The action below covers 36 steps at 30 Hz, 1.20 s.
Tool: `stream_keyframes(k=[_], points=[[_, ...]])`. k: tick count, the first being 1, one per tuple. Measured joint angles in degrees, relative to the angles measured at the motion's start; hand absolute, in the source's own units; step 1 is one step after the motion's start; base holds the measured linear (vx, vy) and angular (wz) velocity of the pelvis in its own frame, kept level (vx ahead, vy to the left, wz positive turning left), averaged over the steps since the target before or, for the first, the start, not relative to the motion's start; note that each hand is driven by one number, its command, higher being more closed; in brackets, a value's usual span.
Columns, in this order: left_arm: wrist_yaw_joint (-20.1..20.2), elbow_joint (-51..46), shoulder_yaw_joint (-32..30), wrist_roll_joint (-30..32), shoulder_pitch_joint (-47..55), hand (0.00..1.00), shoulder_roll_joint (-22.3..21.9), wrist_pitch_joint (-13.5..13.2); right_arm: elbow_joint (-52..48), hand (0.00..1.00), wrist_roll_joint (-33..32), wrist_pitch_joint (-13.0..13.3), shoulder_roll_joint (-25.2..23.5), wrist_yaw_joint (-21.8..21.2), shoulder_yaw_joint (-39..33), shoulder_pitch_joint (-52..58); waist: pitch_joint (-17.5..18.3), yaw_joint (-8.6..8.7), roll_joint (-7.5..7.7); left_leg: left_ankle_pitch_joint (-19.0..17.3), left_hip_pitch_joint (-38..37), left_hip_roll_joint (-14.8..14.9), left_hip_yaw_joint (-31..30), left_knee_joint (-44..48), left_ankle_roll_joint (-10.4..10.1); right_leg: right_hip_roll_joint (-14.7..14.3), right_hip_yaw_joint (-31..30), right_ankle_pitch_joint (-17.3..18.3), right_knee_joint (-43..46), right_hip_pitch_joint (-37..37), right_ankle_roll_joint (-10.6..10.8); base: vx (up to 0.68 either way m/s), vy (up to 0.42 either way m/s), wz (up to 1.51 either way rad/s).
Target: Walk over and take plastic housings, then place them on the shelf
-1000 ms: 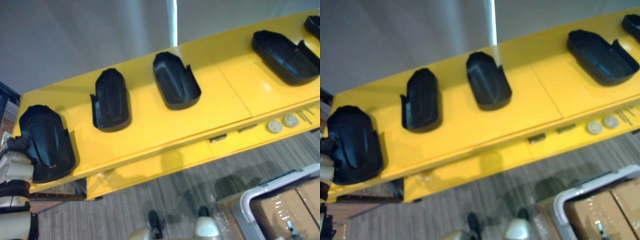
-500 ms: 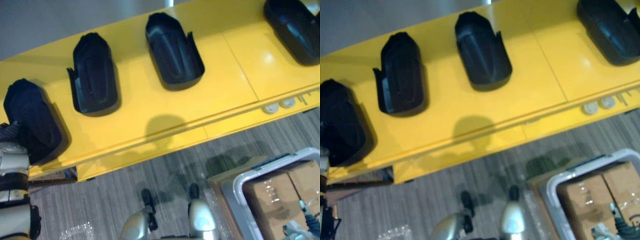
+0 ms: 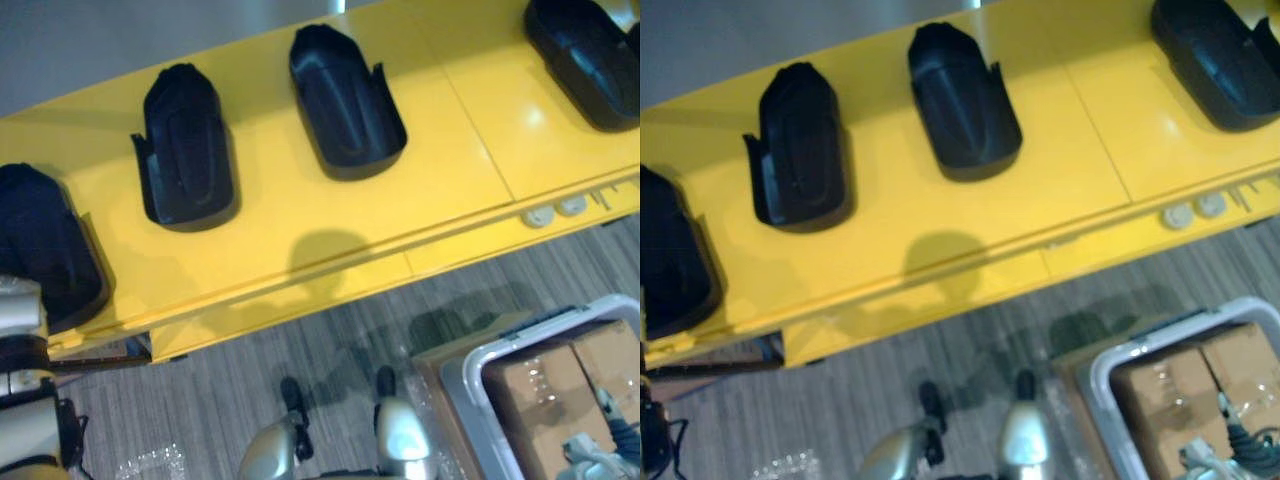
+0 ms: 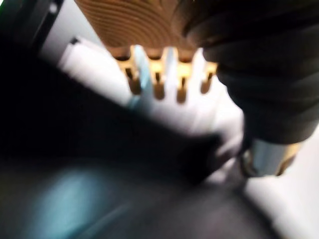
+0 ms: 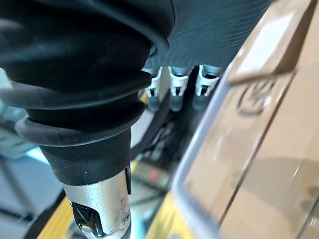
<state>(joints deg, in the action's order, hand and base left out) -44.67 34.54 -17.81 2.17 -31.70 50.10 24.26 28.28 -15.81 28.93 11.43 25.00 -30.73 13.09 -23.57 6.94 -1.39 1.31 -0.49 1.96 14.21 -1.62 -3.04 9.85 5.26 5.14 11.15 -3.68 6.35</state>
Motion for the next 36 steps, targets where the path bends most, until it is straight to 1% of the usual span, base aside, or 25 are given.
stream_keyframes(k=[2,3,5,6,8,9,10,11,12,13,14,15,16,17,19,21,22,24,27,28,30,32,33,35,36], points=[[-1.4,-2.3,0.0,-0.1,-0.1,0.0,2.3,-4.5,-2.7,0.0,1.1,1.2,-0.1,-0.3,2.4,0.1,1.5,0.06,-0.52,0.0,-0.7,0.0,-0.9,-0.3,0.0,0.0,1.1,0.0,-1.1,1.6,0.0,0.0,0.0,0.17],[-1.5,-2.8,0.0,-0.1,-0.1,0.0,2.4,-5.3,-3.2,0.0,1.1,1.4,-0.1,-0.7,2.8,0.2,2.4,0.02,-0.74,0.0,-0.8,0.0,-1.1,-0.6,0.0,0.0,1.4,0.0,-1.4,1.9,0.0,0.03,0.002,0.16],[-1.3,-4.5,0.1,-1.4,0.5,0.0,2.4,-9.4,-6.3,0.0,0.8,2.3,-0.1,-3.3,5.0,0.4,6.0,-0.39,-1.5,0.3,-2.9,0.2,-1.4,-2.2,-0.3,-0.1,2.3,0.0,-2.9,4.3,0.0,0.08,0.0,0.07],[-1.2,-5.0,0.1,-2.0,0.6,0.0,2.3,-10.2,-7.6,0.0,0.8,2.3,-0.1,-4.1,5.8,0.4,6.8,-0.49,-1.64,0.3,-3.5,0.3,-1.4,-2.6,-0.3,-0.2,2.4,0.0,-3.3,4.9,0.0,0.11,-0.001,0.06],[1.2,-9.0,0.1,-3.2,2.8,0.0,2.3,-15.2,-13.6,0.0,0.8,2.3,0.0,-9.1,9.7,0.1,9.9,-1.11,-1.85,0.2,-4.5,0.4,-1.3,-2.9,-0.3,-0.3,2.6,0.0,-4.4,6.4,0.0,0.08,-0.002,0.02],[2.3,-10.2,0.1,-4.3,3.2,0.0,1.9,-17.0,-15.2,0.0,0.5,1.8,0.1,-12.2,10.6,0.1,10.7,-1.47,-1.79,0.2,-4.7,0.4,-1.5,-2.9,-0.3,-0.4,2.9,-0.1,-4.8,6.9,0.1,0.03,-0.008,0.07],[3.1,-11.0,0.0,-4.8,3.5,0.0,1.6,-18.5,-16.1,0.0,-0.7,0.5,0.4,-15.0,11.2,0.0,11.3,-1.65,-1.71,0.2,-4.7,0.5,-1.7,-2.9,-0.3,-0.4,3.2,-0.1,-4.9,7.2,0.1,0.02,-0.016,0.2],[4.6,-12.4,0.0,-6.1,4.3,0.0,1.0,-21.0,-16.4,0.0,-2.4,-2.4,1.2,-20.0,12.4,-0.3,12.0,-1.7,-1.39,0.2,-5.0,0.5,-2.4,-2.9,-0.3,-0.4,4.2,-0.1,-5.4,8.1,0.1,0.02,-0.018,0.22],[6.4,-13.4,0.0,-7.0,5.5,0.0,0.6,-22.4,-16.2,0.0,-4.0,-6.1,2.3,-24.3,13.5,-0.5,12.4,-2.15,-1.05,0.2,-5.8,0.6,-2.7,-2.9,-0.3,-0.4,4.6,-0.1,-5.9,9.3,0.1,0.01,-0.015,0.19],[7.3,-13.5,0.0,-7.6,6.0,0.0,0.3,-23.1,-15.9,0.0,-4.8,-8.5,2.8,-26.1,14.0,-0.5,12.9,-2.49,-0.91,0.2,-5.9,0.6,-2.8,-2.9,-0.4,-0.4,4.8,-0.1,-6.1,9.7,0.1,-0.01,-0.009,0.11],[9.4,-14.6,-0.1,-9.0,7.1,0.0,-0.6,-24.0,-14.1,0.0,-6.0,-12.8,3.8,-28.5,15.0,-0.8,14.0,-3.15,-0.6,0.3,-5.8,0.7,-3.0,-2.9,-0.4,-0.4,5.3,-0.1,-6.5,9.9,0.2,-0.02,-0.012,0.2],[11.9,-16.3,-0.2,-9.7,8.4,0.0,-1.7,-24.9,-11.0,0.0,-6.0,-16.3,4.6,-28.5,16.3,-1.4,15.0,-3.55,-0.29,0.4,-5.4,0.7,-4.1,-2.9,-0.7,-0.4,5.9,-0.2,-6.6,10.1,0.2,-0.02,-0.022,0.28],[13.1,-17.5,-0.2,-10.7,9.1,0.0,-2.2,-25.2,-9.4,0.0,-6.3,-17.8,4.6,-28.4,16.5,-1.9,15.1,-3.68,-0.17,0.5,-5.5,0.6,-4.5,-3.0,-0.8,-0.4,6.5,-0.2,-6.7,10.6,0.2,-0.02,-0.021,0.35],[15.2,-20.2,-0.3,-11.5,10.8,0.0,-3.9,-25.6,-6.1,0.0,-8.1,-20.3,4.4,-27.4,16.6,-2.2,15.7,-4.09,0.05,0.6,-5.5,0.5,-5.2,-3.0,-0.9,-0.3,7.3,-0.2,-6.9,11.2,0.2,-0.04,-0.016,0.3],[19.2,-25.3,-1.1,-13.7,14.1,0.0,-7.1,-27.1,-1.2,0.0,-8.8,-21.5,4.1,-25.2,16.9,-2.3,16.3,-4.96,0.06,0.6,-5.5,0.4,-5.8,-3.2,-0.9,-0.1,8.0,-0.2,-7.1,11.8,0.2,-0.05,-0.003,0.2],[25.2,-32.1,-2.3,-16.4,18.6,0.0,-10.9,-28.5,1.9,0.0,-10.9,-22.1,2.3,-21.8,16.5,-2.2,16.9,-6.11,-0.21,0.8,-5.3,0.3,-6.1,-3.3,-1.1,-0.1,8.4,-0.2,-7.2,12.0,0.3,-0.05,-0.002,0.08],[26.6,-33.3,-2.3,-17.5,19.5,0.0,-11.7,-28.8,2.5,0.0,-11.7,-22.7,1.8,-21.3,16.3,-2.1,17.0,-6.2,-0.25,0.8,-5.4,0.3,-6.3,-3.4,-1.1,0.0,8.6,-0.2,-7.2,12.1,0.3,-0.05,-0.007,0.14],[31.9,-37.2,-2.2,-20.3,22.5,0.0,-15.4,-29.4,6.0,0.0,-12.9,-23.9,-0.1,-21.2,16.2,-1.7,18.1,-6.18,-0.32,0.9,-5.2,0.1,-7.4,-3.4,-1.1,0.0,9.5,-0.3,-7.8,12.9,0.4,-0.03,-0.012,0.19],[37.5,-41.9,-2.1,-21.6,26.8,0.0,-19.5,-30.6,9.4,0.0,-13.1,-24.8,-2.6,-21.5,16.2,-0.3,19.5,-6.24,-0.26,1.0,-4.5,0.1,-7.9,-3.4,-1.1,0.0,10.4,-0.4,-8.3,12.9,0.5,-0.01,-0.015,0.15],[41.0,-44.5,-1.5,-22.5,28.9,0.0,-21.5,-30.9,11.6,0.0,-13.0,-25.4,-3.6,-22.7,16.2,0.4,19.6,-6.44,-0.16,1.0,-4.4,0.0,-8.1,-3.4,-1.1,0.0,10.6,-0.4,-8.4,13.0,0.5,0.01,-0.015,0.1],[44.4,-46.2,-0.6,-22.6,30.4,0.0,-23.3,-31.4,13.6,0.0,-12.6,-25.5,-4.2,-24.6,16.2,0.9,19.6,-6.61,-0.16,1.0,-4.4,-0.1,-8.2,-3.4,-1.1,0.0,10.7,-0.4,-8.4,13.1,0.5,0.0,-0.008,0.06],[48.9,-48.2,2.5,-24.4,32.4,0.0,-26.2,-31.2,15.6,0.0,-12.5,-25.4,-4.6,-27.0,16.3,1.5,19.6,-6.73,-0.15,1.0,-4.4,-0.4,-8.6,-3.4,-1.0,0.1,11.1,-0.5,-8.5,13.4,0.6,-0.01,-0.011,0.09],[49.7,-48.4,3.5,-24.4,32.8,0.0,-26.9,-30.8,15.9,0.0,-12.5,-25.4,-4.6,-27.5,16.3,1.7,19.6,-6.72,-0.14,1.1,-4.4,-0.5,-8.7,-3.4,-1.0,0.1,11.3,-0.5,-8.5,13.5,0.6,-0.01,-0.011,0.09],[52.0,-48.6,6.7,-24.4,34.3,0.0,-28.7,-27.0,17.7,0.0,-12.6,-25.3,-4.8,-27.6,16.3,1.9,19.7,-6.63,0.02,1.1,-4.4,-0.6,-8.8,-3.4,-1.0,0.3,11.4,-0.6,-8.6,13.6,0.7,-0.01,-0.002,0.02],[52.5,-48.2,7.6,-24.4,34.3,0.0,-28.7,-26.5,17.8,0.0,-12.6,-25.2,-4.9,-27.6,16.3,1.6,19.6,-6.58,0.21,1.1,-4.6,-0.6,-8.7,-3.4,-1.0,0.3,11.6,-0.6,-8.7,13.7,0.7,0.0,0.0,0.0]])
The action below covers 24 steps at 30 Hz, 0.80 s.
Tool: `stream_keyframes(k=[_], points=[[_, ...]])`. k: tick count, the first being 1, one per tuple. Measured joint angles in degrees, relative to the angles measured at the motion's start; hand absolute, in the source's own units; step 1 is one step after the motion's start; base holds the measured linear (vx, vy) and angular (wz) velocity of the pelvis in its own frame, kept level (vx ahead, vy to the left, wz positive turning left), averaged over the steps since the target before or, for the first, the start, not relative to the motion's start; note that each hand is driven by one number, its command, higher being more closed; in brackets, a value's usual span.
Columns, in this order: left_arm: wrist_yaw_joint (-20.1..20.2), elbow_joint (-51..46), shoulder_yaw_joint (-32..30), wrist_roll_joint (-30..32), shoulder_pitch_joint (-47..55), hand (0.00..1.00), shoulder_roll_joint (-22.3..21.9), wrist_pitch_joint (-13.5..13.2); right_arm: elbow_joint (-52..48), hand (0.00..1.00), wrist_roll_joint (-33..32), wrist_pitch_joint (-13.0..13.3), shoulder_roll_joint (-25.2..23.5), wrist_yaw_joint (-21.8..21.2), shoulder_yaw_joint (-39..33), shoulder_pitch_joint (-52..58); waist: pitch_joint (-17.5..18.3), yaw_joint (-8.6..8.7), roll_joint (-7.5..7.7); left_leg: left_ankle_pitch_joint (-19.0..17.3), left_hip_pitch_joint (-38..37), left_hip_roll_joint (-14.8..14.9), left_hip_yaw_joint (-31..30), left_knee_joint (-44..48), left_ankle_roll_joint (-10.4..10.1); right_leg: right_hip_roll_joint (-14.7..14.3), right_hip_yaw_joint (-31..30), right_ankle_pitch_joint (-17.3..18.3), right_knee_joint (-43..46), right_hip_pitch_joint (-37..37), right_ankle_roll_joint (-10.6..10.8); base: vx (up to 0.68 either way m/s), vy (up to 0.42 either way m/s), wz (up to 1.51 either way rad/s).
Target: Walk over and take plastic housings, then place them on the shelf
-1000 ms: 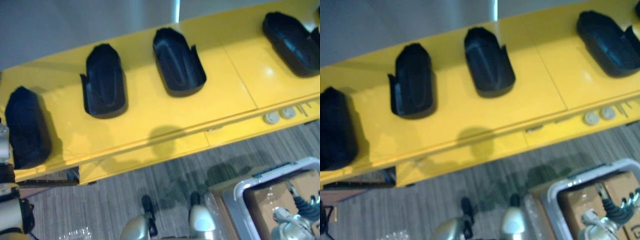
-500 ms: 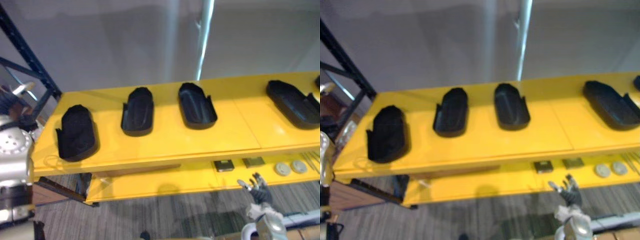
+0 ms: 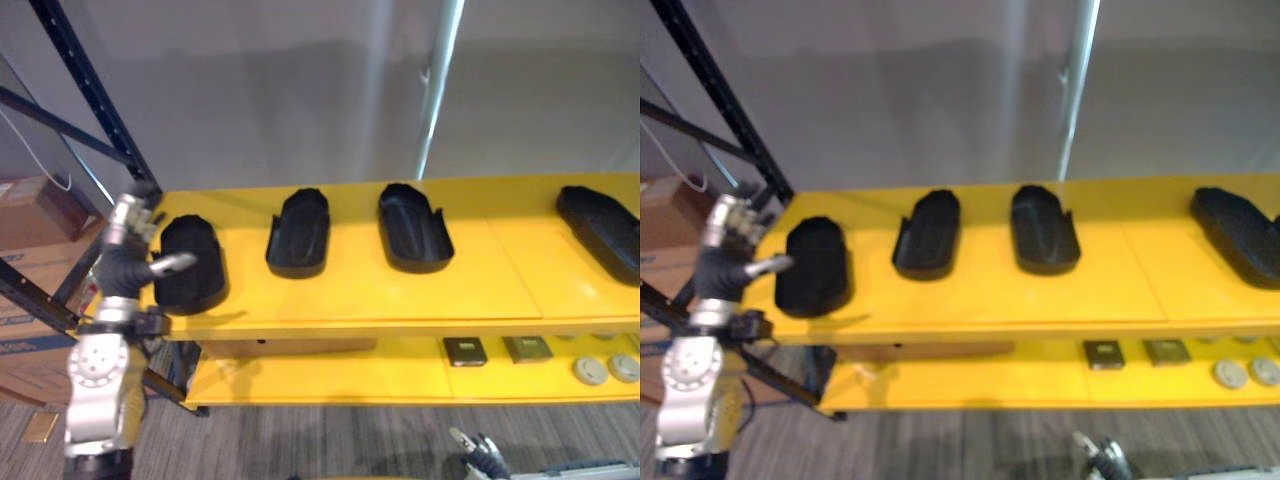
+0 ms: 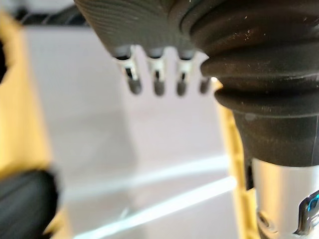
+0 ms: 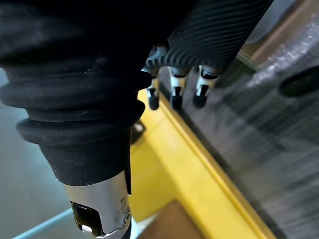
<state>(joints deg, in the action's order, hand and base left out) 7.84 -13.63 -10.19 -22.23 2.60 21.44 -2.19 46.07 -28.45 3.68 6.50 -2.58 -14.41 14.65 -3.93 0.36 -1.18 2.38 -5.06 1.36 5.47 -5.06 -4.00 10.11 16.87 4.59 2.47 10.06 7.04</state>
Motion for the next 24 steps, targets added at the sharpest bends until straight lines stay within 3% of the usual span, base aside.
stream_keyframes(k=[5,11,14,17,24], points=[[3.2,5.3,4.6,0.0,0.0,0.0,0.0,5.0,1.2,0.0,2.6,0.4,-1.0,-1.4,1.2,-0.2,-0.1,0.44,1.12,0.1,-1.0,0.1,0.0,0.0,0.1,-0.2,0.3,0.0,-0.6,0.9,0.0,0.0,0.0,0.0],[3.4,10.2,7.5,-0.3,-0.8,0.0,0.0,6.7,2.8,0.0,2.5,0.5,-1.5,-2.4,1.2,-0.5,-0.3,0.85,1.46,0.1,-1.0,0.1,0.1,-0.1,0.1,-0.3,0.4,-0.3,-2.0,1.2,0.3,-0.01,-0.003,0.0],[1.3,12.7,9.1,-0.3,-2.2,0.0,0.0,8.1,3.6,0.0,2.6,0.5,-1.6,-2.4,1.2,-0.9,-0.5,1.01,1.73,0.1,-1.0,0.1,0.1,-0.1,0.1,-0.2,0.5,-0.3,-2.1,1.3,0.3,0.0,0.0,0.0],[-0.7,14.1,9.3,-0.2,-2.7,0.0,0.0,8.2,3.7,0.0,2.5,0.5,-2.1,-2.5,1.2,-1.4,-1.1,1.94,2.28,0.1,-1.2,0.2,0.2,-0.1,0.1,-0.1,0.7,-0.3,-2.3,1.8,0.3,0.0,0.0,0.0],[-5.6,17.7,11.0,0.9,-4.9,0.0,-2.4,9.0,3.7,0.0,3.0,0.5,-2.4,-2.7,1.2,-1.8,-2.4,2.26,2.67,0.0,-1.8,0.2,1.2,-0.1,0.0,-0.1,0.4,-0.4,-2.6,2.1,0.3,-0.01,-0.006,-0.03]])
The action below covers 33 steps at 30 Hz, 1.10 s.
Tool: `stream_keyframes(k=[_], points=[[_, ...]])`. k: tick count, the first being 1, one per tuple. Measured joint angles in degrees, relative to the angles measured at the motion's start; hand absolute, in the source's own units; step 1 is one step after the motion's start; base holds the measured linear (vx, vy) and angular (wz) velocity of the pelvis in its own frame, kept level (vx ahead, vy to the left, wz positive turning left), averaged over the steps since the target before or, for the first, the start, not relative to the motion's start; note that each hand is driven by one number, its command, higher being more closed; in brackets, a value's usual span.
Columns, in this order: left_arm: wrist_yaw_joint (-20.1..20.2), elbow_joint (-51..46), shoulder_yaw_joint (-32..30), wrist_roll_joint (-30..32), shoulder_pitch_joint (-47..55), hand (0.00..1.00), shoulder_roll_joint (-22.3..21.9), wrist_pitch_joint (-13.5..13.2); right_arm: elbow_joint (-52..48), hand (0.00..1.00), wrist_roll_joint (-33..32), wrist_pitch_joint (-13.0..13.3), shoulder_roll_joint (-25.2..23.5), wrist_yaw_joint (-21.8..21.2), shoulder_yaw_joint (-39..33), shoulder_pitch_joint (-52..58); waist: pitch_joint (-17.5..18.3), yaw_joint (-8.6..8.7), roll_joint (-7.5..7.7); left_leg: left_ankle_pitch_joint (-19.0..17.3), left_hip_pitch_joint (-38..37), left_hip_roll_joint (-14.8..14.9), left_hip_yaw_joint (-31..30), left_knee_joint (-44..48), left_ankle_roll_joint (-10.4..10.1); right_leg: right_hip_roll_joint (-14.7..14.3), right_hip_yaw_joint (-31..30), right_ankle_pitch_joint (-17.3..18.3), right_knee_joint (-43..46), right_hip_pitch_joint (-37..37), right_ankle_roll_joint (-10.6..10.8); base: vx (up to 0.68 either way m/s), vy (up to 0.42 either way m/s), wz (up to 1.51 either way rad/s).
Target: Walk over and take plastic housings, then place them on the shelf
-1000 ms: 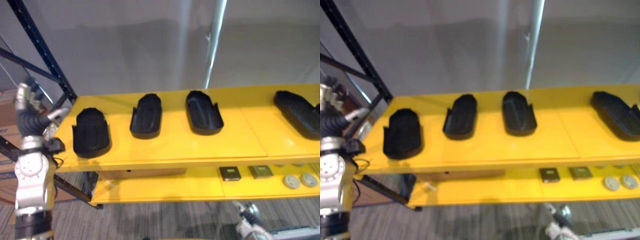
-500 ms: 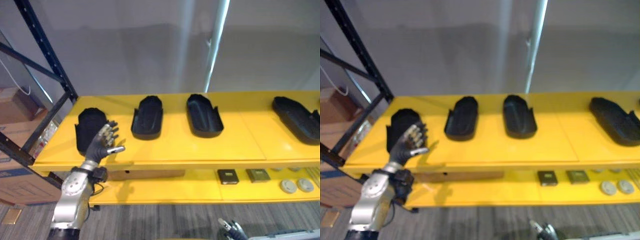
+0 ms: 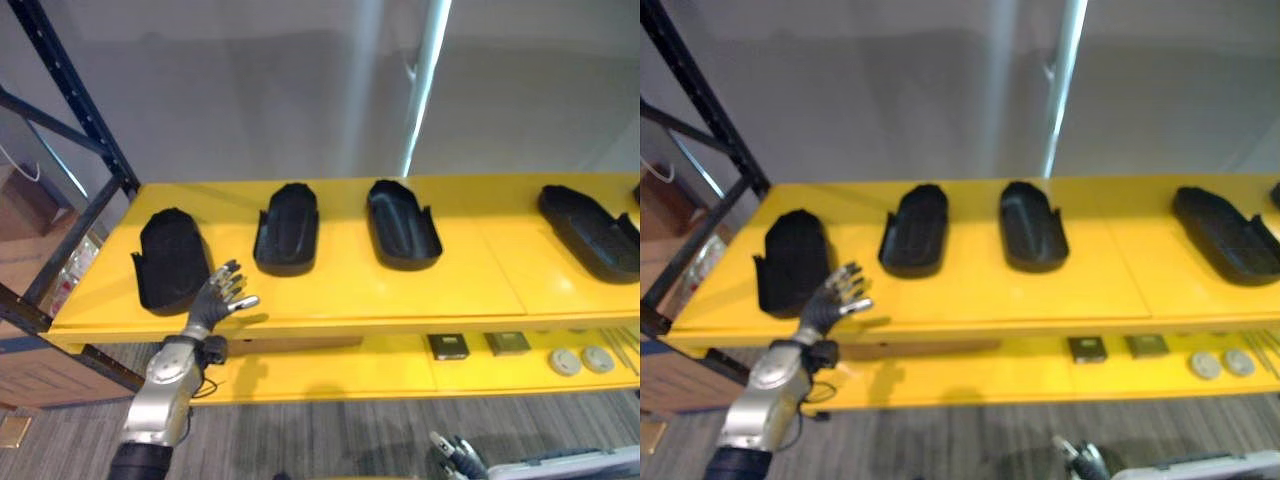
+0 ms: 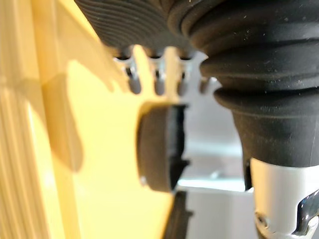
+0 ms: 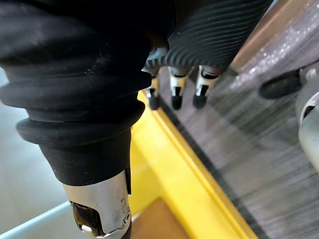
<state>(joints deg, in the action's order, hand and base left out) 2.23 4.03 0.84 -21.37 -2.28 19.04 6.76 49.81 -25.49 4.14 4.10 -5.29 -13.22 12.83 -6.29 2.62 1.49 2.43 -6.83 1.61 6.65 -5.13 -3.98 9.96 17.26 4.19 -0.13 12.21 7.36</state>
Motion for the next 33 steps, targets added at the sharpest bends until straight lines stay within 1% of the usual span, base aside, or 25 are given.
stream_keyframes(k=[3,4,6,7,10,12,15,17,18,20,22,23,25,27,29,33], points=[[-2.7,1.1,0.4,1.7,0.0,0.0,-1.2,0.9,0.0,0.0,0.5,0.0,-0.1,-0.4,0.0,-0.1,0.0,1.16,0.04,0.0,0.0,0.1,0.1,0.0,-0.1,-0.1,0.0,-0.1,-0.3,0.1,0.0,0.0,0.0,0.0],[-3.4,1.7,0.4,1.7,-0.1,0.0,-1.5,0.9,0.0,0.0,0.5,0.0,-0.1,-0.7,0.0,-0.1,0.0,1.27,0.04,0.0,0.0,0.1,0.2,0.0,-0.1,-0.1,0.0,-0.1,-0.3,0.1,0.0,0.0,0.0,0.0],[-6.3,2.8,0.4,1.8,-0.9,0.0,-2.0,1.0,0.0,0.0,0.5,-0.2,-0.4,-0.9,0.0,0.0,-0.1,1.36,0.06,-0.1,-0.1,0.3,0.3,0.0,-0.1,-0.3,-0.1,-0.1,-0.3,0.1,0.0,0.0,0.0,0.0],[-6.8,3.1,0.4,1.8,-1.1,0.0,-2.0,1.0,0.0,0.0,0.5,-0.2,-0.4,-0.9,0.0,0.0,-0.1,1.38,0.08,-0.1,-0.1,0.3,0.3,0.0,-0.1,-0.3,-0.1,-0.1,-0.3,0.1,-0.1,0.0,0.0,0.0],[-10.3,4.8,0.4,2.2,-2.3,0.0,-2.4,1.0,0.0,0.0,0.5,-0.3,-0.6,-0.9,0.1,0.3,-0.2,1.46,0.23,-0.1,-0.1,0.4,0.4,0.0,-0.1,-0.4,-0.2,-0.1,-0.3,0.2,-0.1,0.0,0.0,0.0],[-13.6,5.3,0.4,2.2,-2.6,0.0,-3.0,0.9,0.0,0.0,0.5,-0.4,-0.7,-0.9,0.7,0.4,-0.3,1.52,0.41,-0.1,-0.2,0.5,0.5,0.0,-0.2,-0.5,-0.2,-0.2,-0.3,0.2,-0.1,0.0,0.0,0.0],[-17.0,6.3,0.3,2.2,-3.5,0.0,-4.2,0.8,0.0,0.0,0.5,-0.5,-0.8,-0.9,1.1,0.5,-0.3,1.53,0.39,-0.1,-0.3,0.5,0.5,0.0,-0.2,-0.5,-0.2,-0.2,-0.4,0.5,-0.1,0.0,0.0,0.0],[-20.1,7.1,0.3,2.6,-4.1,0.0,-4.7,0.9,0.0,0.0,0.5,-0.5,-1.0,-0.9,1.1,0.5,-0.5,1.77,0.45,-0.2,-1.0,0.5,0.6,0.0,-0.3,-0.5,-0.2,-0.2,-0.5,1.0,-0.1,-0.01,-0.008,-0.02],[-20.7,7.4,0.3,3.1,-4.2,0.0,-4.9,0.8,0.0,0.0,0.5,-0.5,-1.0,-0.9,1.1,0.5,-0.6,1.82,0.46,-0.2,-1.1,0.6,0.7,0.0,-0.3,-0.5,-0.3,-0.2,-0.5,1.0,-0.1,-0.02,-0.011,-0.04],[-23.2,7.6,0.1,4.0,-4.6,0.0,-6.0,0.8,0.0,0.0,0.5,-0.5,-1.0,-0.9,1.2,0.4,-0.7,1.94,0.35,-0.2,-1.1,0.7,0.8,0.0,-0.4,-0.6,-0.3,-0.1,-0.5,1.0,-0.1,-0.02,-0.008,-0.02],[-24.6,7.6,0.0,4.1,-4.6,0.0,-6.4,0.7,0.0,0.0,0.5,-0.5,-1.0,-0.9,1.3,0.4,-0.8,2.11,0.25,-0.3,-1.1,0.7,0.8,0.0,-0.4,-0.6,-0.3,-0.1,-0.5,1.0,-0.1,0.0,0.0,0.0],[-25.9,7.6,0.0,4.2,-4.6,0.0,-6.5,0.7,0.0,0.0,0.5,-0.6,-1.0,-0.9,1.5,0.4,-0.9,2.35,0.14,-0.3,-1.1,0.7,0.8,0.0,-0.4,-0.7,-0.3,-0.1,-0.5,1.0,-0.1,0.0,0.0,0.0],[-26.9,7.7,-0.1,4.2,-4.6,0.0,-6.6,0.6,0.0,0.0,0.5,-0.6,-1.0,-0.8,1.9,0.4,-1.0,2.57,0.09,-0.3,-1.1,0.8,0.8,0.0,-0.4,-0.8,-0.3,-0.1,-0.5,1.0,-0.1,0.0,0.0,0.0],[-28.3,7.7,-0.1,4.2,-4.6,0.0,-6.9,-0.2,0.0,0.0,0.5,-0.7,-1.0,-0.8,2.3,0.3,-1.4,2.67,0.04,-0.3,-1.1,0.8,0.8,0.0,-0.4,-0.8,-0.3,-0.1,-0.5,1.0,-0.1,0.0,0.0,0.0],[-28.9,7.7,-0.2,4.3,-4.7,0.0,-7.3,-0.6,0.0,0.0,0.5,-0.7,-1.0,-0.8,2.3,0.3,-1.5,2.67,0.01,-0.3,-1.1,0.8,0.8,0.0,-0.4,-0.8,-0.3,-0.1,-0.5,1.0,-0.1,0.0,0.0,0.0],[-30.1,7.7,-0.3,4.3,-4.7,0.0,-7.5,-0.5,0.0,0.0,0.5,-0.7,-1.0,-0.9,2.3,0.3,-1.5,2.68,0.0,-0.3,-1.1,0.8,0.8,0.0,-0.4,-0.8,-0.3,-0.1,-0.5,1.1,-0.1,0.0,0.0,0.0]])
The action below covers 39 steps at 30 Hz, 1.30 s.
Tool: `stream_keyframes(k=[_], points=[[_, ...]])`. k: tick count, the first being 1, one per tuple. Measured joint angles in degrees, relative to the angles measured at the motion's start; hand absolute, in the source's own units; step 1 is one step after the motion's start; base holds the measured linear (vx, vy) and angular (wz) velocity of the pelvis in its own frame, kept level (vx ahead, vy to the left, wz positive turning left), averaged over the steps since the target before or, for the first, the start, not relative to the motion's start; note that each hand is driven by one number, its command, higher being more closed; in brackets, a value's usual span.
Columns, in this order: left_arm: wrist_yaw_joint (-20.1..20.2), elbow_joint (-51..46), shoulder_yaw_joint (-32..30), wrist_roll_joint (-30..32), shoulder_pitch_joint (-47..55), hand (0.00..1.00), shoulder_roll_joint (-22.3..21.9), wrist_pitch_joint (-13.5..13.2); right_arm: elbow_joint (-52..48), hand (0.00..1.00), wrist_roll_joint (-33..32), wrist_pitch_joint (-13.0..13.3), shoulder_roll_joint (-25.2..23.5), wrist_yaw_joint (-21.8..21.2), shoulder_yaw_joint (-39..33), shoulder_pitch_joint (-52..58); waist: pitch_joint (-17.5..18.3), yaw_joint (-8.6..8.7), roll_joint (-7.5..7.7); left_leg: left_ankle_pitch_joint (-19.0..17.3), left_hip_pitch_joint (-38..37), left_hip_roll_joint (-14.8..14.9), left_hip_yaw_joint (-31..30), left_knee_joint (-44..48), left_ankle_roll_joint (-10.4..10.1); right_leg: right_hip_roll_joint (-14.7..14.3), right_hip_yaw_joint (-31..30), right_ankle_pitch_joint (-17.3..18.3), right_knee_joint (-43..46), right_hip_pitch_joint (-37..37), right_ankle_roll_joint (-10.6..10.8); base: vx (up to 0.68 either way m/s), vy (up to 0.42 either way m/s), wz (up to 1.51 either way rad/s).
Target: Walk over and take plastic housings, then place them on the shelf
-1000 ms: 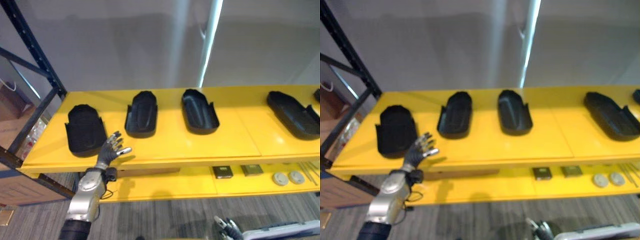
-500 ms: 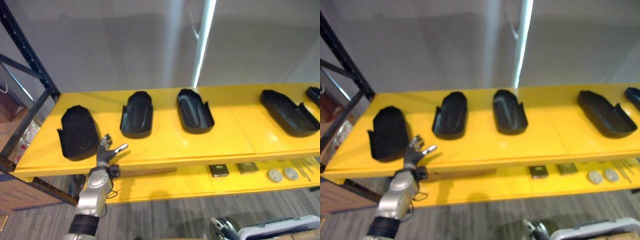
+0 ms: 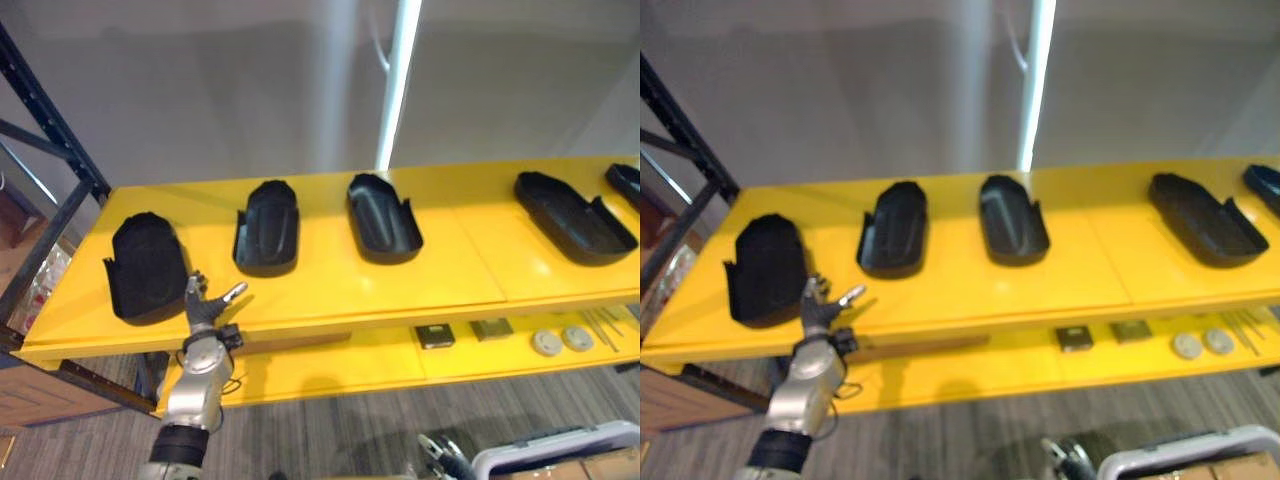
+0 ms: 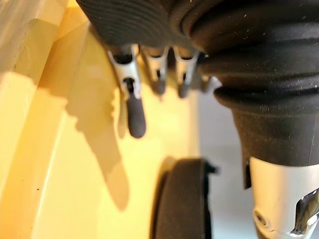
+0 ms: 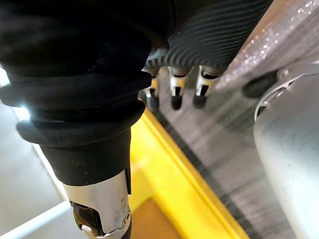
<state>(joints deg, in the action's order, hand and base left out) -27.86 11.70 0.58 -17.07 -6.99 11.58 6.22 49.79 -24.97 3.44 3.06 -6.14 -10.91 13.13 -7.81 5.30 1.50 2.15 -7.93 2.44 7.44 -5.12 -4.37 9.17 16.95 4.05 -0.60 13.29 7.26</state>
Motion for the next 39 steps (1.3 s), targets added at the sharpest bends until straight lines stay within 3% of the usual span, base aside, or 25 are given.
stream_keyframes(k=[22,33,37,39], points=[[-6.9,0.8,-3.0,-0.7,-0.4,0.0,-0.9,-0.4,0.1,0.0,0.0,-1.3,-0.2,0.0,0.0,0.1,-0.3,0.13,0.35,0.0,-0.6,0.0,-0.2,0.0,0.0,0.0,0.2,0.0,-0.1,0.7,0.0,0.0,0.0,0.0],[-8.1,1.3,-5.0,-1.1,-0.4,0.0,-0.9,-1.0,0.3,0.0,0.0,-2.1,-0.2,0.0,0.0,0.1,-0.4,0.12,0.43,0.0,-0.7,0.0,-0.2,0.0,0.0,-0.1,0.2,0.0,-0.2,0.8,0.0,0.0,0.0,0.0],[-7.1,2.0,-5.1,-1.0,-0.4,0.0,-0.9,-3.3,0.3,0.0,0.0,-2.1,-0.2,0.0,0.0,0.0,-0.4,0.09,0.43,0.0,-0.6,0.0,-0.2,0.0,0.0,-0.1,0.2,0.0,-0.3,0.7,0.0,0.0,0.0,0.0],[-5.1,1.8,-5.0,-0.9,-0.4,0.0,-0.9,-5.8,0.4,0.0,0.2,-2.1,-0.2,0.0,-0.1,0.1,-0.4,0.05,0.51,0.0,-0.3,0.0,-0.3,0.0,0.0,-0.1,0.3,0.0,-0.3,0.7,0.0,0.0,0.0,0.02]])
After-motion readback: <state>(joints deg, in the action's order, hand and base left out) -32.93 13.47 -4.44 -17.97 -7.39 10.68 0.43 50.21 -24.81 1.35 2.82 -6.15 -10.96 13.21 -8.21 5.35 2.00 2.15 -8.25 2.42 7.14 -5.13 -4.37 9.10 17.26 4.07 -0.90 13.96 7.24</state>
